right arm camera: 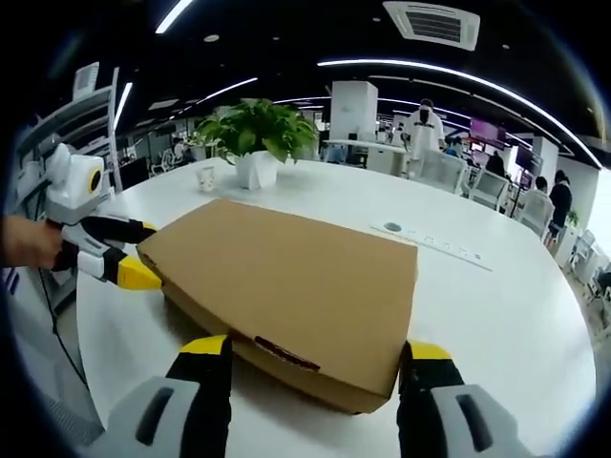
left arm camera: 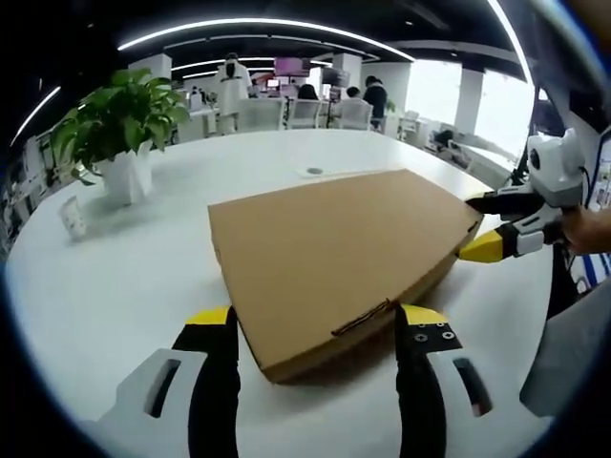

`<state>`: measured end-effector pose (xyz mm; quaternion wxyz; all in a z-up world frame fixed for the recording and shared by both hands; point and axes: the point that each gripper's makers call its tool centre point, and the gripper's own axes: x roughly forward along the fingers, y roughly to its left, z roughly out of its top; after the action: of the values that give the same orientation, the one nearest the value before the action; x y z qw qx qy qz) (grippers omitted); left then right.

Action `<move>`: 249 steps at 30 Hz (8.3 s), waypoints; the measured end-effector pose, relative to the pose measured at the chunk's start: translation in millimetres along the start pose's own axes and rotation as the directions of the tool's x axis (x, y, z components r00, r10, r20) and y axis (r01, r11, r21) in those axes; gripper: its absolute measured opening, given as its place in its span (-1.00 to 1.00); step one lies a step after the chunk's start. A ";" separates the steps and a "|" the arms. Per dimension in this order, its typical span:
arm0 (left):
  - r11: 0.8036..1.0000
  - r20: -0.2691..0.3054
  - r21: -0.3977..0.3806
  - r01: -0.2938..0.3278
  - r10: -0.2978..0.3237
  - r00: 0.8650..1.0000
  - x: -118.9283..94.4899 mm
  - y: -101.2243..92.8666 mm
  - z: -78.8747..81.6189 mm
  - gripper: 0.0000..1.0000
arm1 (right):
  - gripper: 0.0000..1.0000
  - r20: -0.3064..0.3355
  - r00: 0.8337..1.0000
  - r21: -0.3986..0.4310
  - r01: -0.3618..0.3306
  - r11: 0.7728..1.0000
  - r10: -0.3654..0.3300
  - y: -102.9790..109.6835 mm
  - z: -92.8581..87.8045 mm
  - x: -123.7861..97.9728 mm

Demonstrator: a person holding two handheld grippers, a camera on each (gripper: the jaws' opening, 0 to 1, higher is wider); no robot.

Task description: Operate the shoe box by opening the lid, removing the specified soft item, and placing it in the target area until the item is outside and the box remains undamaged.

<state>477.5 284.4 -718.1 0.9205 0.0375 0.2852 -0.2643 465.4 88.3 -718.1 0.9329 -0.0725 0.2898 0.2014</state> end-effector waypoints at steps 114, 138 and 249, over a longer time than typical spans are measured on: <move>1.000 0.007 -0.016 0.023 -0.023 1.000 -73.7 47.1 -13.4 0.31 | 0.29 0.068 0.998 0.048 0.003 0.999 -0.006 89.1 19.6 -18.6; 0.999 0.068 -0.025 0.019 -0.018 0.998 -88.2 47.0 10.3 0.33 | 0.31 0.099 0.995 0.010 -0.016 1.000 0.015 89.6 38.1 -28.9; 0.991 0.150 0.059 -0.123 0.113 0.982 -76.5 106.8 68.8 -0.65 | -0.93 0.173 0.981 0.024 0.088 0.996 -0.090 10.6 118.0 -33.6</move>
<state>513.1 396.4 -627.7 0.9512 0.0662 0.2047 -0.2210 496.1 116.5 -602.2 0.9632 -0.0599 0.2054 0.1626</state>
